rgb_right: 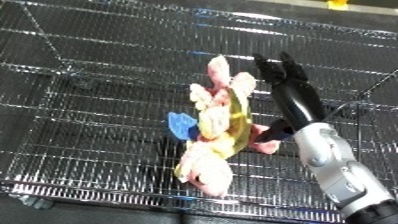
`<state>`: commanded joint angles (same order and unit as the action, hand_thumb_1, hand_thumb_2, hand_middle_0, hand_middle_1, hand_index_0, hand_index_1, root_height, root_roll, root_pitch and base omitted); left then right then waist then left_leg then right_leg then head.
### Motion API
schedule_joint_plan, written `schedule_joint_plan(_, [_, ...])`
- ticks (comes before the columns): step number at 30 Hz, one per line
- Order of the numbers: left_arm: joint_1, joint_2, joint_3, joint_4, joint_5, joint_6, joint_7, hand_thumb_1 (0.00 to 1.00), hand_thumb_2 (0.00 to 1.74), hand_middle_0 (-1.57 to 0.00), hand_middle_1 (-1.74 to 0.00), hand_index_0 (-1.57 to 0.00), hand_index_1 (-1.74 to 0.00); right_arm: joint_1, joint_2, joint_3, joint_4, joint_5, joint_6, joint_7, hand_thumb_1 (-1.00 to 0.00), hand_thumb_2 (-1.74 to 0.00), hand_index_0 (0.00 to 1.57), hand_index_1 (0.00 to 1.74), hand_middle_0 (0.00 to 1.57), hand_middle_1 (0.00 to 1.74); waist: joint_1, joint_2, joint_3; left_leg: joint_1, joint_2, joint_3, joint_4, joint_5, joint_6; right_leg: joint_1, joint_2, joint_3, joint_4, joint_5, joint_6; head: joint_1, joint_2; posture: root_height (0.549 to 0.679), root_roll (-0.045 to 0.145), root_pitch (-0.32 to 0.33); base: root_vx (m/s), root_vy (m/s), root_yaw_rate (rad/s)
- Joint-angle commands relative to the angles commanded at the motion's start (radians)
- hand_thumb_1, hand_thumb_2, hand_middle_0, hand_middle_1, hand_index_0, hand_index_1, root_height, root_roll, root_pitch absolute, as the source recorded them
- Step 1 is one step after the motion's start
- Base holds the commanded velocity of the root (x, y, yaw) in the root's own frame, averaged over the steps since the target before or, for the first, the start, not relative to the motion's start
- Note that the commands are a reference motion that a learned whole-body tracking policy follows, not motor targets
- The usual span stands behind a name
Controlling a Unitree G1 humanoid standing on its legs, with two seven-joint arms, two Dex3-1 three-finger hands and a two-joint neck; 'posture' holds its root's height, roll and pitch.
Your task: Pick up the object and place it into the box
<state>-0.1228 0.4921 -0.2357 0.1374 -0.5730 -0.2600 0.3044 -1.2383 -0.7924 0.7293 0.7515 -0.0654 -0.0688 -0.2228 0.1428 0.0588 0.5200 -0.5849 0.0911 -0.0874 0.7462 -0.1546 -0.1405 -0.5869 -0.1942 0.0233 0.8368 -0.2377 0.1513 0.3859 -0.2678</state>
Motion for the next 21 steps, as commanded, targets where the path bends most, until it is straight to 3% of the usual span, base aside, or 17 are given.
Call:
schedule_joint_plan(10, [-0.028,-0.011,-0.014,0.01,-0.016,-0.011,-0.009,1.0,1.74,-1.57,-1.74,-1.57,-1.74,-0.113,0.102,0.107,0.163,-0.022,0.015,0.051,0.0,0.0,0.0,0.0,0.0,0.0,0.011,0.026,0.0,-0.054,-0.011,-0.009,0.007,0.003,-0.0046,-0.044,-0.0074,-0.006,0.008,-0.001,-0.0016,0.036,0.017,0.615,0.023,0.077,0.024,0.003,0.068])
schedule_joint_plan(19, [-0.04,-0.022,-0.025,0.027,-0.01,-0.016,-0.005,1.0,1.74,-1.57,-1.74,-1.57,-1.74,-0.097,0.186,0.138,0.255,-0.079,0.032,0.089,0.0,0.0,0.0,0.0,0.0,0.0,0.018,0.033,0.0,-0.059,-0.009,-0.013,0.004,0.001,-0.0082,-0.052,-0.0086,-0.007,0.012,-0.005,-0.0015,0.044,0.019,0.615,0.022,0.086,0.005,-0.002,0.013])
schedule_joint_plan(21, [-0.043,-0.026,-0.023,0.028,-0.008,-0.017,-0.004,1.0,1.74,-1.57,-1.74,-1.57,-1.74,-0.088,0.203,0.139,0.265,-0.087,0.035,0.1,-0.1,-0.17,0.16,0.17,0.16,0.17,0.016,0.032,0.0,-0.057,-0.006,-0.012,0.004,0.0,-0.0093,-0.051,-0.0083,-0.008,0.013,-0.006,-0.0018,0.034,0.017,0.615,0.023,0.086,0.0,0.001,-0.013])
